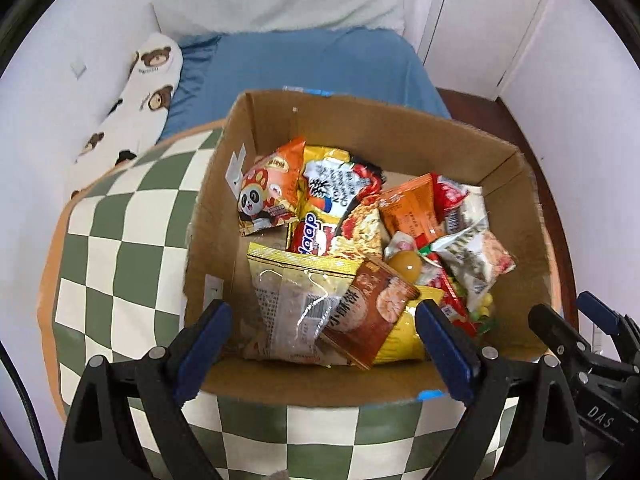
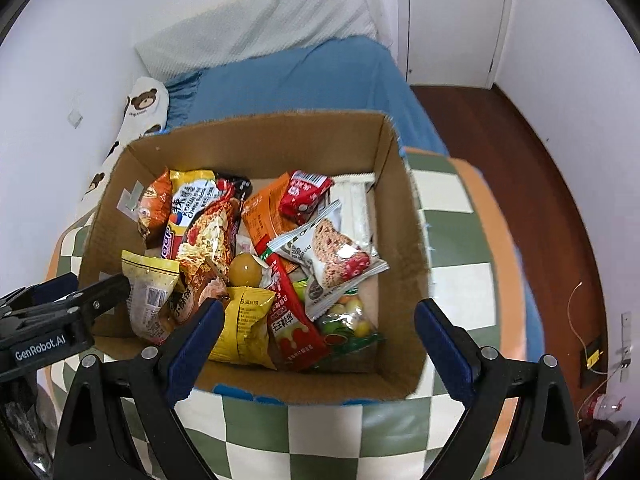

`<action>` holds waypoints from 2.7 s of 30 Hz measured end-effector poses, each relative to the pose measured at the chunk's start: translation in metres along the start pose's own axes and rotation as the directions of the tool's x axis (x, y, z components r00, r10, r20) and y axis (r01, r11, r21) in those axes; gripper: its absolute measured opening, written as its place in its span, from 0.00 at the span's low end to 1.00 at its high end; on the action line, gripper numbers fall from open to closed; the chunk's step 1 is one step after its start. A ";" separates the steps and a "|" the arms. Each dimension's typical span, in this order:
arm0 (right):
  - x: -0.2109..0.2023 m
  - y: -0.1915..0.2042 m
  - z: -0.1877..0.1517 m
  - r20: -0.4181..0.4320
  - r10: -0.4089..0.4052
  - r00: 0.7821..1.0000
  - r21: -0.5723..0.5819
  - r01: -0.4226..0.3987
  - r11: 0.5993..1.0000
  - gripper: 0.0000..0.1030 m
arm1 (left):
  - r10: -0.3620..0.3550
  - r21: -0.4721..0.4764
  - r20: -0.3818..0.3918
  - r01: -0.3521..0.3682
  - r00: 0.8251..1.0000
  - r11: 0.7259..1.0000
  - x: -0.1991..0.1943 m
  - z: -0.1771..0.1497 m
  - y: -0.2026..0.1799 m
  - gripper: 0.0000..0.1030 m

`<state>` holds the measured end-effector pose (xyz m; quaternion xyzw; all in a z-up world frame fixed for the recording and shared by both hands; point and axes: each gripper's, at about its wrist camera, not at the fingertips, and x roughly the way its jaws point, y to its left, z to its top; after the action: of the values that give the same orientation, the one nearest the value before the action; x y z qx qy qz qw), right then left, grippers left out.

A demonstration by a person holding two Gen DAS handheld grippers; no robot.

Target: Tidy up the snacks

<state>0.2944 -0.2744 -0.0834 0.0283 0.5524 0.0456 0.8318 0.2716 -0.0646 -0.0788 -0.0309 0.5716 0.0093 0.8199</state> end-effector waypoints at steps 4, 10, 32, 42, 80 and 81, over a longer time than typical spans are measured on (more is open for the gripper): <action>-0.027 0.002 -0.008 0.044 -0.006 0.999 -0.016 0.006 1.000 0.95 | 0.007 0.022 0.061 -0.008 0.998 1.000 -0.027 -0.014 -0.006 0.91; -0.081 0.007 -0.035 0.118 0.009 0.993 -0.037 -0.004 0.999 0.95 | -0.015 0.039 0.126 0.010 0.992 0.999 -0.070 -0.040 -0.012 0.91; -0.239 0.012 -0.123 0.298 0.025 0.954 -0.066 -0.006 0.998 0.97 | -0.004 0.062 0.291 -0.015 0.957 0.998 -0.199 -0.130 -0.020 0.91; -0.268 0.017 -0.132 0.340 0.035 0.940 -0.081 -0.007 0.997 0.97 | 0.001 0.045 0.333 -0.017 0.943 0.999 -0.229 -0.144 -0.019 0.91; -0.128 0.004 -0.072 0.262 -0.070 0.963 -0.020 0.077 0.997 0.98 | 0.113 -0.010 0.235 -0.114 0.965 0.993 -0.105 -0.080 -0.004 0.99; -0.126 0.004 -0.072 0.260 -0.070 0.963 -0.020 0.078 0.997 0.98 | 0.115 -0.009 0.236 -0.116 0.965 0.993 -0.103 -0.079 -0.005 0.99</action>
<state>0.1795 -0.2837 0.0046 0.0005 0.4391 0.0187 0.8982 0.1620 -0.0721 -0.0090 0.0060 0.4708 0.0592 0.8802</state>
